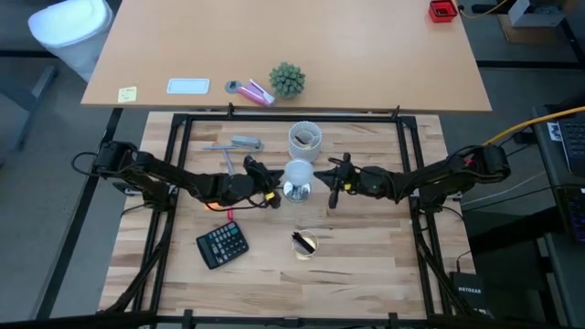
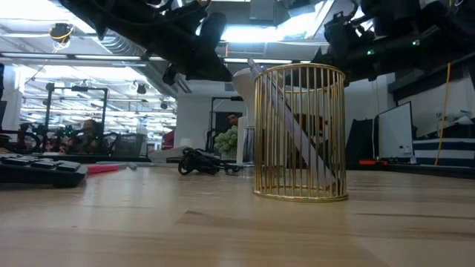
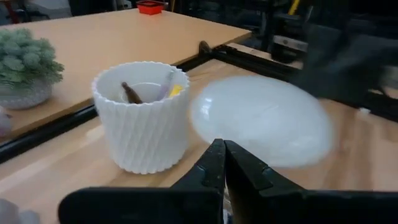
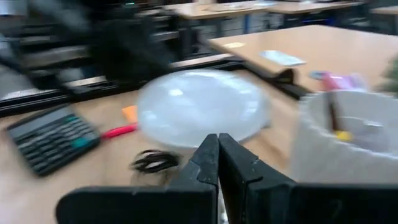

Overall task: Screw lightbulb
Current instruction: Remove the lightbulb from the lamp

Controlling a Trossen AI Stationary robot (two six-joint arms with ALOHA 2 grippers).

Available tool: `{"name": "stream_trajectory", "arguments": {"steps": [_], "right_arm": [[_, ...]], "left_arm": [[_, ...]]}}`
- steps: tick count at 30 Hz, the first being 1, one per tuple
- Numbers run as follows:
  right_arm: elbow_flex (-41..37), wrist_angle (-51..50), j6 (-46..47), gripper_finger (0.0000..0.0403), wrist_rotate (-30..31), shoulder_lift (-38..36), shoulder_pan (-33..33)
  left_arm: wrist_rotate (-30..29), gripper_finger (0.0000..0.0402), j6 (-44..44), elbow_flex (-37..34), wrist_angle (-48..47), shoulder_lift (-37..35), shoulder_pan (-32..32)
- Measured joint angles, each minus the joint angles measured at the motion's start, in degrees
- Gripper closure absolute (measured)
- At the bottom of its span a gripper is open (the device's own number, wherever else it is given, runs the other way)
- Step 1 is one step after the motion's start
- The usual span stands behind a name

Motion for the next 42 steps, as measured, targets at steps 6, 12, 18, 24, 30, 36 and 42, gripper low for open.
{"name": "stream_trajectory", "arguments": {"steps": [6,12,18,24,30,36,42], "right_arm": [[0.2,0.2,-0.1,0.0398,3.6,0.1,-0.2],[0.2,0.1,-0.2,0.0398,3.0,0.2,-0.9],[0.2,1.0,-1.9,0.0398,2.9,0.1,-0.8],[0.2,2.1,-3.4,0.0398,2.8,-2.7,-0.8],[0.2,0.1,-3.3,0.0398,-5.0,-8.0,-0.8],[0.2,-1.1,-0.6,0.0398,-17.6,-9.4,-0.7],[0.2,-7.1,1.2,0.0398,-16.5,-9.3,-0.7]], "left_arm": [[5.4,0.0399,-1.5,0.2,-0.1,0.2,-1.7],[3.7,0.0399,-2.0,0.2,0.0,0.7,-2.6],[2.9,0.0399,0.0,0.2,1.7,0.7,-3.7],[2.8,0.0399,8.2,0.2,11.8,0.6,-4.5],[1.5,0.0399,14.2,0.2,15.7,0.5,-3.8],[-0.3,0.0399,14.9,0.2,15.6,0.5,-0.5],[-0.2,0.0399,13.3,0.2,11.1,0.5,3.2]]}}
